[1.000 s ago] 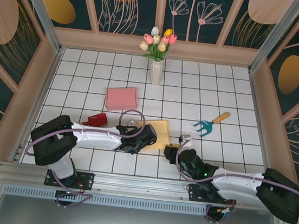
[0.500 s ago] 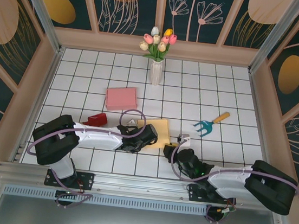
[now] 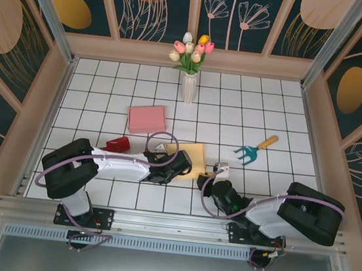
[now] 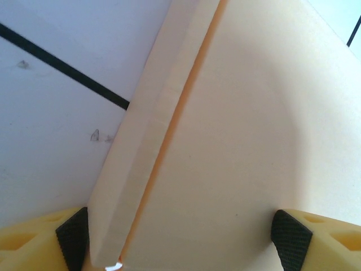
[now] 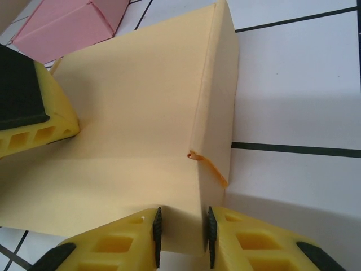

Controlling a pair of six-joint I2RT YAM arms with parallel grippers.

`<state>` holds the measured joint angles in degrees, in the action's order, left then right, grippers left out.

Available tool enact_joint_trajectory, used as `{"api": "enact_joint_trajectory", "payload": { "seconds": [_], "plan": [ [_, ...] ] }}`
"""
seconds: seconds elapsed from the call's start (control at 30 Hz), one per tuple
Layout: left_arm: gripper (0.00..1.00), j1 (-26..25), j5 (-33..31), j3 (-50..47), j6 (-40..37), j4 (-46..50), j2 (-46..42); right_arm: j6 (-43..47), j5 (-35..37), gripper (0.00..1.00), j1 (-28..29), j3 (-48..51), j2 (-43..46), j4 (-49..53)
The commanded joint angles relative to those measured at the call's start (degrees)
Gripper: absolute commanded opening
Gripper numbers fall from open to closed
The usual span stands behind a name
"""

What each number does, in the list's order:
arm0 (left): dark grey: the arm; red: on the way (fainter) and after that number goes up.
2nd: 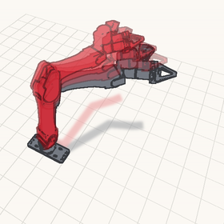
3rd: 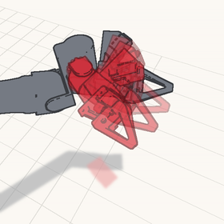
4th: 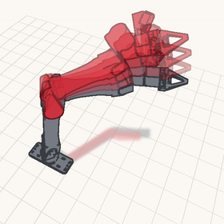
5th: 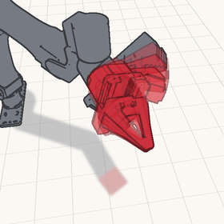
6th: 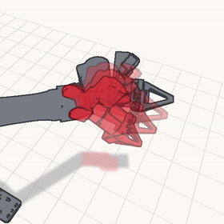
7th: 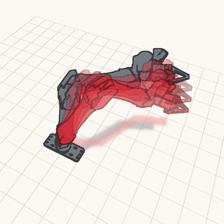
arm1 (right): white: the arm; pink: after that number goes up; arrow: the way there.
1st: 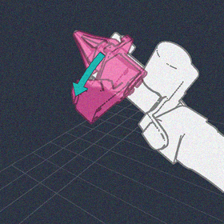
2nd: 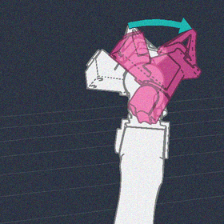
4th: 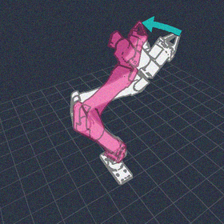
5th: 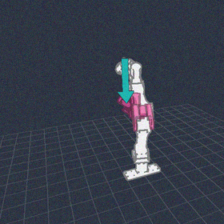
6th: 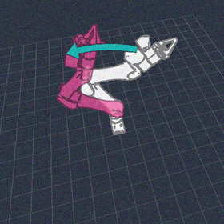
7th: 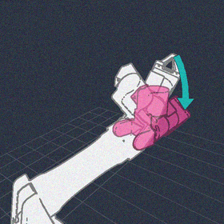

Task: Fold the paper box

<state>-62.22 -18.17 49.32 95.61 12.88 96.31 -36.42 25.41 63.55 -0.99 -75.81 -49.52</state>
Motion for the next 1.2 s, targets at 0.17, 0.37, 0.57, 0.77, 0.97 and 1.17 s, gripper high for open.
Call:
{"api": "enact_joint_trajectory", "payload": {
  "seconds": [0.17,0.37,0.57,0.77,0.97,1.17],
  "plan": [
    [0.86,0.74,0.86,-3.21,-5.75,15.7,7.64,-0.58,0.73,0.3,0.55,3.19,1.62,5.04],
    [0.86,0.69,0.48,-2.01,-8.28,15.76,9.08,0.56,1.78,0.31,0.52,3.15,3.92,6.65],
    [0.86,0.69,0.93,-0.98,-9.88,15.59,11.47,1.22,2.71,0.31,0.39,3.31,5.23,7.56],
    [0.85,0.7,0.51,-0.59,-11.61,15.99,12.23,1.99,2.98,0.32,-0.44,3.49,5.32,7.4],
    [0.84,0.6,-1.02,0.99,-14.12,18.7,12.59,4.5,1.41,0.32,-2.72,2.82,5.08,6.15],
    [0.84,0.63,-0.94,0.8,-15.39,18.89,12.89,6.66,-2.0,0.32,-6.7,2.42,2.52,2.42]
  ]
}}
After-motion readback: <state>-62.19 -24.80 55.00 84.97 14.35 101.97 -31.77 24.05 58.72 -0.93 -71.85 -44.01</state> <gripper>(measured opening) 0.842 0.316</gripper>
